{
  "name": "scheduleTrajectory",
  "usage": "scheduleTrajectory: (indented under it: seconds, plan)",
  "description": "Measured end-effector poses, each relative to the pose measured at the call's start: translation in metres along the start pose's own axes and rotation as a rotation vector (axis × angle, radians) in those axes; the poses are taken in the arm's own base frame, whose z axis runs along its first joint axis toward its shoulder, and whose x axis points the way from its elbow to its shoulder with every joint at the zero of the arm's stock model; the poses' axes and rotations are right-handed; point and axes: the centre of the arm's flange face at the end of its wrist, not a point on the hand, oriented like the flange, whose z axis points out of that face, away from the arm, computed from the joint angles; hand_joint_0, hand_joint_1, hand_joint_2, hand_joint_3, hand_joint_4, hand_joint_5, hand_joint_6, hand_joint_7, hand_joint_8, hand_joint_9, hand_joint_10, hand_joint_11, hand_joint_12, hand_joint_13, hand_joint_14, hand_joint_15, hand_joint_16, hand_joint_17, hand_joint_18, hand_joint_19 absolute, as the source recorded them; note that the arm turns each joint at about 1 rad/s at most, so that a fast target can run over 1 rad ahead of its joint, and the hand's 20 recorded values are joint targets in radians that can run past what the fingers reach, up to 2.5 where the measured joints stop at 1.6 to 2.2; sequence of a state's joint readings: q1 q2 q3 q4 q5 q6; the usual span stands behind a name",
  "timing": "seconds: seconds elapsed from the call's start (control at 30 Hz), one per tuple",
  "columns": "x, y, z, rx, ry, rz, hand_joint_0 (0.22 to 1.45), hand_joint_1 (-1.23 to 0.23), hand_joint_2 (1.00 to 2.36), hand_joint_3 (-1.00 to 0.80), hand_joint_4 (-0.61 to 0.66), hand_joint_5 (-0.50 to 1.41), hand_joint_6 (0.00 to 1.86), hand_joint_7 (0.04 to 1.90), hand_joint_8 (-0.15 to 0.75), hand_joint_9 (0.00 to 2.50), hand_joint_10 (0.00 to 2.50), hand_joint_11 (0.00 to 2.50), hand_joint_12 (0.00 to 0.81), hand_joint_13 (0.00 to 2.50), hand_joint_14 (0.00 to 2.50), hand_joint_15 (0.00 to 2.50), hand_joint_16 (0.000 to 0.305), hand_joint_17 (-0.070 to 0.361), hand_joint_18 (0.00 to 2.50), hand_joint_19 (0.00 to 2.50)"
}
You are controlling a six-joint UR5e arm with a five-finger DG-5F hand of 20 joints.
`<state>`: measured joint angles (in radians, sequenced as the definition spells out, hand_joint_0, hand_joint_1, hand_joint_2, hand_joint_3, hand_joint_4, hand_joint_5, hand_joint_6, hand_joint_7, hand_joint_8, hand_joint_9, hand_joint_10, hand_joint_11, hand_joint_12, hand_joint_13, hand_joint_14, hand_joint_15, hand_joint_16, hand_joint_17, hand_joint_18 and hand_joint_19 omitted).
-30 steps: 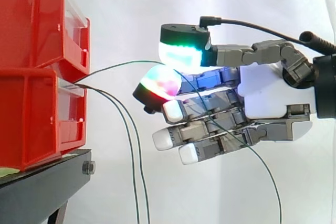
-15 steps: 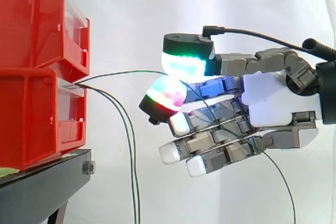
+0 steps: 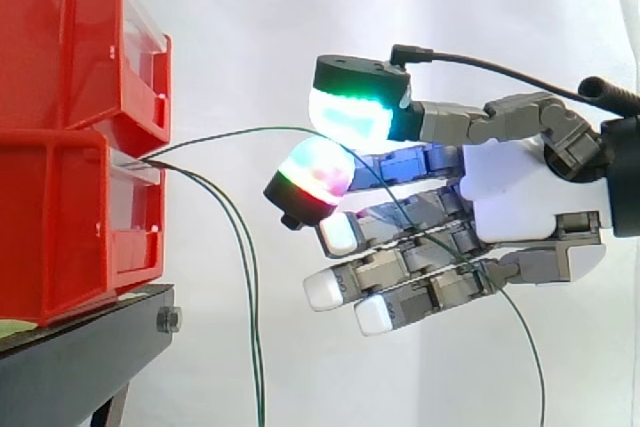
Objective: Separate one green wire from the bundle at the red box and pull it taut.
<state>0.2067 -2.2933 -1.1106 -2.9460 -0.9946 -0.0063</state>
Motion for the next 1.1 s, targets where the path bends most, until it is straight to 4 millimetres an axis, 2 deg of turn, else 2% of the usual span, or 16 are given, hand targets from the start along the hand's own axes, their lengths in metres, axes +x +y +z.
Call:
scheduleTrajectory:
  seconds: [0.2,0.43,0.57,0.67,0.77,1.0,1.1]
  plan:
    - [0.0003,0.0006,-0.0001,-0.001,-0.001,0.002,0.71,-0.8,1.02,-0.24,-0.22,-0.21,0.93,1.11,0.236,0.97,0.02,0.66,0.347,0.81,0.01,0.38,0.046,0.103,0.74,0.45]
    - [0.002,0.0004,-0.0008,0.0,0.0,-0.001,0.7,-0.8,1.02,-0.15,-0.35,-0.2,0.94,1.2,0.229,1.01,0.02,0.67,0.343,0.83,0.01,0.38,0.044,0.1,0.75,0.46]
    - [0.0032,-0.0001,-0.0013,0.001,0.002,-0.003,0.7,-0.78,1.02,-0.19,-0.29,-0.2,0.94,1.11,0.229,1.03,0.02,0.66,0.342,0.83,0.02,0.38,0.044,0.1,0.76,0.46]
    - [0.0038,0.0,-0.0015,0.001,0.003,-0.003,0.69,-0.78,1.02,-0.22,-0.28,-0.2,0.93,1.11,0.229,1.04,0.02,0.67,0.343,0.84,0.02,0.39,0.044,0.1,0.76,0.47]
    - [0.0037,0.0,-0.0015,0.001,0.003,-0.003,0.69,-0.78,1.02,-0.17,-0.37,-0.19,0.92,1.22,0.226,1.05,0.02,0.67,0.339,0.84,0.02,0.39,0.044,0.1,0.76,0.46]
    - [0.0033,-0.0002,-0.0016,0.003,0.003,-0.004,0.7,-0.79,1.03,-0.07,-0.52,-0.17,0.93,1.34,0.19,1.14,0.02,0.66,0.334,0.89,0.02,0.4,0.042,0.095,0.78,0.48]
    - [0.0031,-0.0006,-0.0017,0.005,0.003,-0.005,0.7,-0.8,1.03,-0.03,-0.53,-0.16,0.93,1.35,0.179,1.17,0.02,0.66,0.331,0.91,0.02,0.41,0.041,0.093,0.79,0.48]
